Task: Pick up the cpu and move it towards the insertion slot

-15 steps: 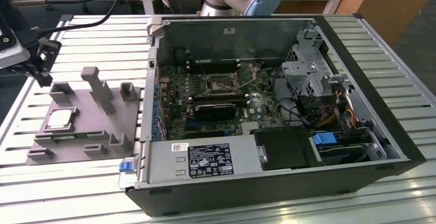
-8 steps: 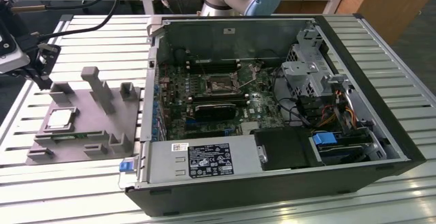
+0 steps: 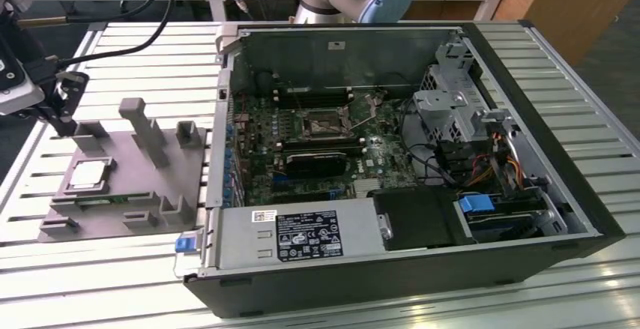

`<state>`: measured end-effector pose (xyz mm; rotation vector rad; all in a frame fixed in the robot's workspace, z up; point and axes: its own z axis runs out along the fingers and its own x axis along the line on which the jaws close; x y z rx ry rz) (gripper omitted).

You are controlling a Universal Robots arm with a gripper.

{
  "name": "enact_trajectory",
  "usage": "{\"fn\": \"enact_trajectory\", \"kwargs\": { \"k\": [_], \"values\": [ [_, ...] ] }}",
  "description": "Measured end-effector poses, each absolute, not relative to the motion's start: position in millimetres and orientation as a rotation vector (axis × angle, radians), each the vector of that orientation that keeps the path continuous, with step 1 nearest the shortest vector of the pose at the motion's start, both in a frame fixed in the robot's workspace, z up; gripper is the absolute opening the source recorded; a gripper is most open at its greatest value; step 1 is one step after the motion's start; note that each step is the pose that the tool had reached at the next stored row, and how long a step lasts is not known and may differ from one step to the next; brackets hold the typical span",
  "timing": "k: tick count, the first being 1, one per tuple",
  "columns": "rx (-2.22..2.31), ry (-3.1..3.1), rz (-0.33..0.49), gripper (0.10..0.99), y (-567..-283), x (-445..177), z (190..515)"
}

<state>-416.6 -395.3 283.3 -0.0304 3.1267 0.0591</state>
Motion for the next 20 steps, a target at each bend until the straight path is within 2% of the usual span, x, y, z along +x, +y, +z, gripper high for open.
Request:
{"fn": "enact_trajectory", "kwargs": {
  "k": [20],
  "values": [
    [-0.03, 3.121, 0.059, 0.102, -395.2, -429.5, 259.8]
  ]
}}
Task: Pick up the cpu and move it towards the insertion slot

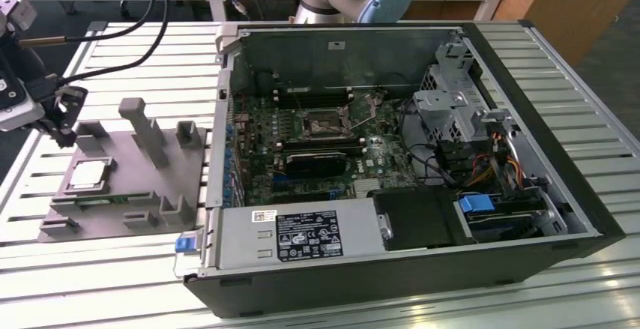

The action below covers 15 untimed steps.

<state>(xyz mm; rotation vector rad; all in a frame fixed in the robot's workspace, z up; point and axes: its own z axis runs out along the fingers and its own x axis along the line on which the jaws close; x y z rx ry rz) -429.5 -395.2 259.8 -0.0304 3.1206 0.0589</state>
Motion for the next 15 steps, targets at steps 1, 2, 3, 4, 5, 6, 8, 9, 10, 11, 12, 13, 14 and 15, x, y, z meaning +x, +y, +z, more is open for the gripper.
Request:
{"fn": "enact_trajectory", "kwargs": {
  "k": [1, 2, 3, 4, 5, 6, 8, 9, 10, 11, 12, 13, 14, 15],
  "values": [
    [-0.03, 3.12, 0.059, 0.102, -395.3, -430.5, 258.5],
    [-0.03, 3.119, 0.059, 0.102, -395.3, -431.5, 257.0],
    [-0.03, 3.119, 0.059, 0.102, -395.2, -432.3, 255.4],
    [-0.03, 3.118, 0.059, 0.102, -395.2, -433.2, 253.6],
    [-0.03, 3.118, 0.059, 0.102, -395.2, -434.0, 251.7],
    [-0.031, 3.118, 0.059, 0.102, -395.3, -434.5, 249.9],
    [-0.031, 3.117, 0.059, 0.102, -395.3, -435.2, 246.3],
    [-0.031, 3.117, 0.059, 0.102, -395.3, -435.3, 244.5],
    [-0.031, 3.117, 0.059, 0.102, -395.5, -435.4, 242.8],
    [-0.031, 3.117, 0.059, 0.102, -396.0, -435.4, 241.2],
    [-0.031, 3.116, 0.059, 0.102, -396.5, -435.4, 239.5],
    [-0.031, 3.117, 0.059, 0.102, -397.0, -435.4, 238.1],
    [-0.031, 3.117, 0.059, 0.102, -397.7, -435.4, 236.7],
    [-0.031, 3.117, 0.059, 0.102, -398.2, -435.4, 235.3]
  ]
}}
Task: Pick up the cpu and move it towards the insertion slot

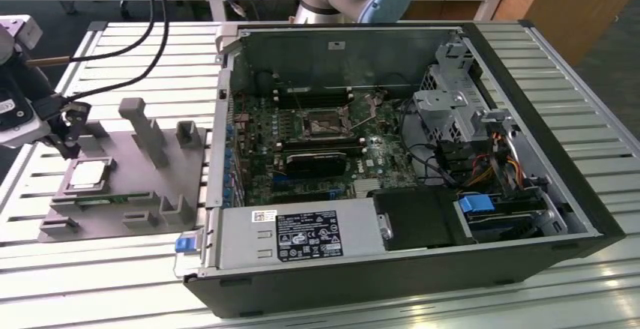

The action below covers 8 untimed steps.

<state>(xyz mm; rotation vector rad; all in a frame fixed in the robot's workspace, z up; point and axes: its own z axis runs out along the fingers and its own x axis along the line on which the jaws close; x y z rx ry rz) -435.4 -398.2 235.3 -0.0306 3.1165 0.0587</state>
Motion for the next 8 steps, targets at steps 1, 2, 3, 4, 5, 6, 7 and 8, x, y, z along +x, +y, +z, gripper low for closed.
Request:
{"fn": "enact_trajectory", "kwargs": {
  "k": [1, 2, 3, 4, 5, 6, 7, 8],
  "values": [
    [-0.031, 3.116, 0.059, 0.102, -398.9, -435.4, 234.0],
    [-0.031, 3.116, 0.059, 0.102, -399.6, -435.4, 232.7],
    [-0.031, 3.116, 0.059, 0.102, -400.2, -435.4, 231.6],
    [-0.031, 3.116, 0.059, 0.102, -401.0, -435.4, 230.5],
    [-0.031, 3.116, 0.059, 0.102, -401.7, -435.4, 229.4],
    [-0.03, 3.116, 0.059, 0.102, -402.4, -435.4, 228.4],
    [-0.031, 3.116, 0.059, 0.102, -403.2, -435.4, 227.1],
    [-0.03, 3.116, 0.059, 0.102, -403.9, -435.3, 225.8]
  ]
}}
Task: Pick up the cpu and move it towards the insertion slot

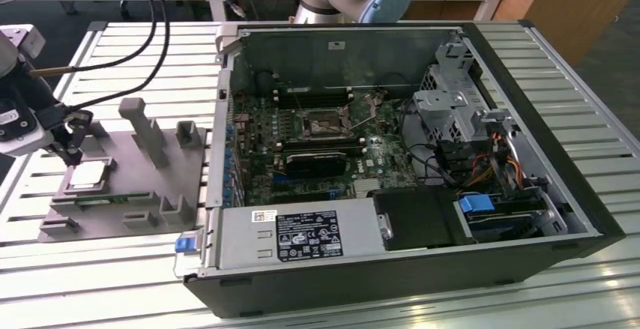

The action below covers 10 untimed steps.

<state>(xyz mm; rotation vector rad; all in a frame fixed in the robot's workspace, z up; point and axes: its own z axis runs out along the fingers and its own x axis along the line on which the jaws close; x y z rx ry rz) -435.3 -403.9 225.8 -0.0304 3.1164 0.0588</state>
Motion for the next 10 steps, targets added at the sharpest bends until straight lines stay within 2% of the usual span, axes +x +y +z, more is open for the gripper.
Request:
{"fn": "enact_trajectory", "kwargs": {
  "k": [10],
  "values": [
    [-0.031, 3.116, 0.059, 0.102, -408.5, -433.9, 211.7]
  ]
}}
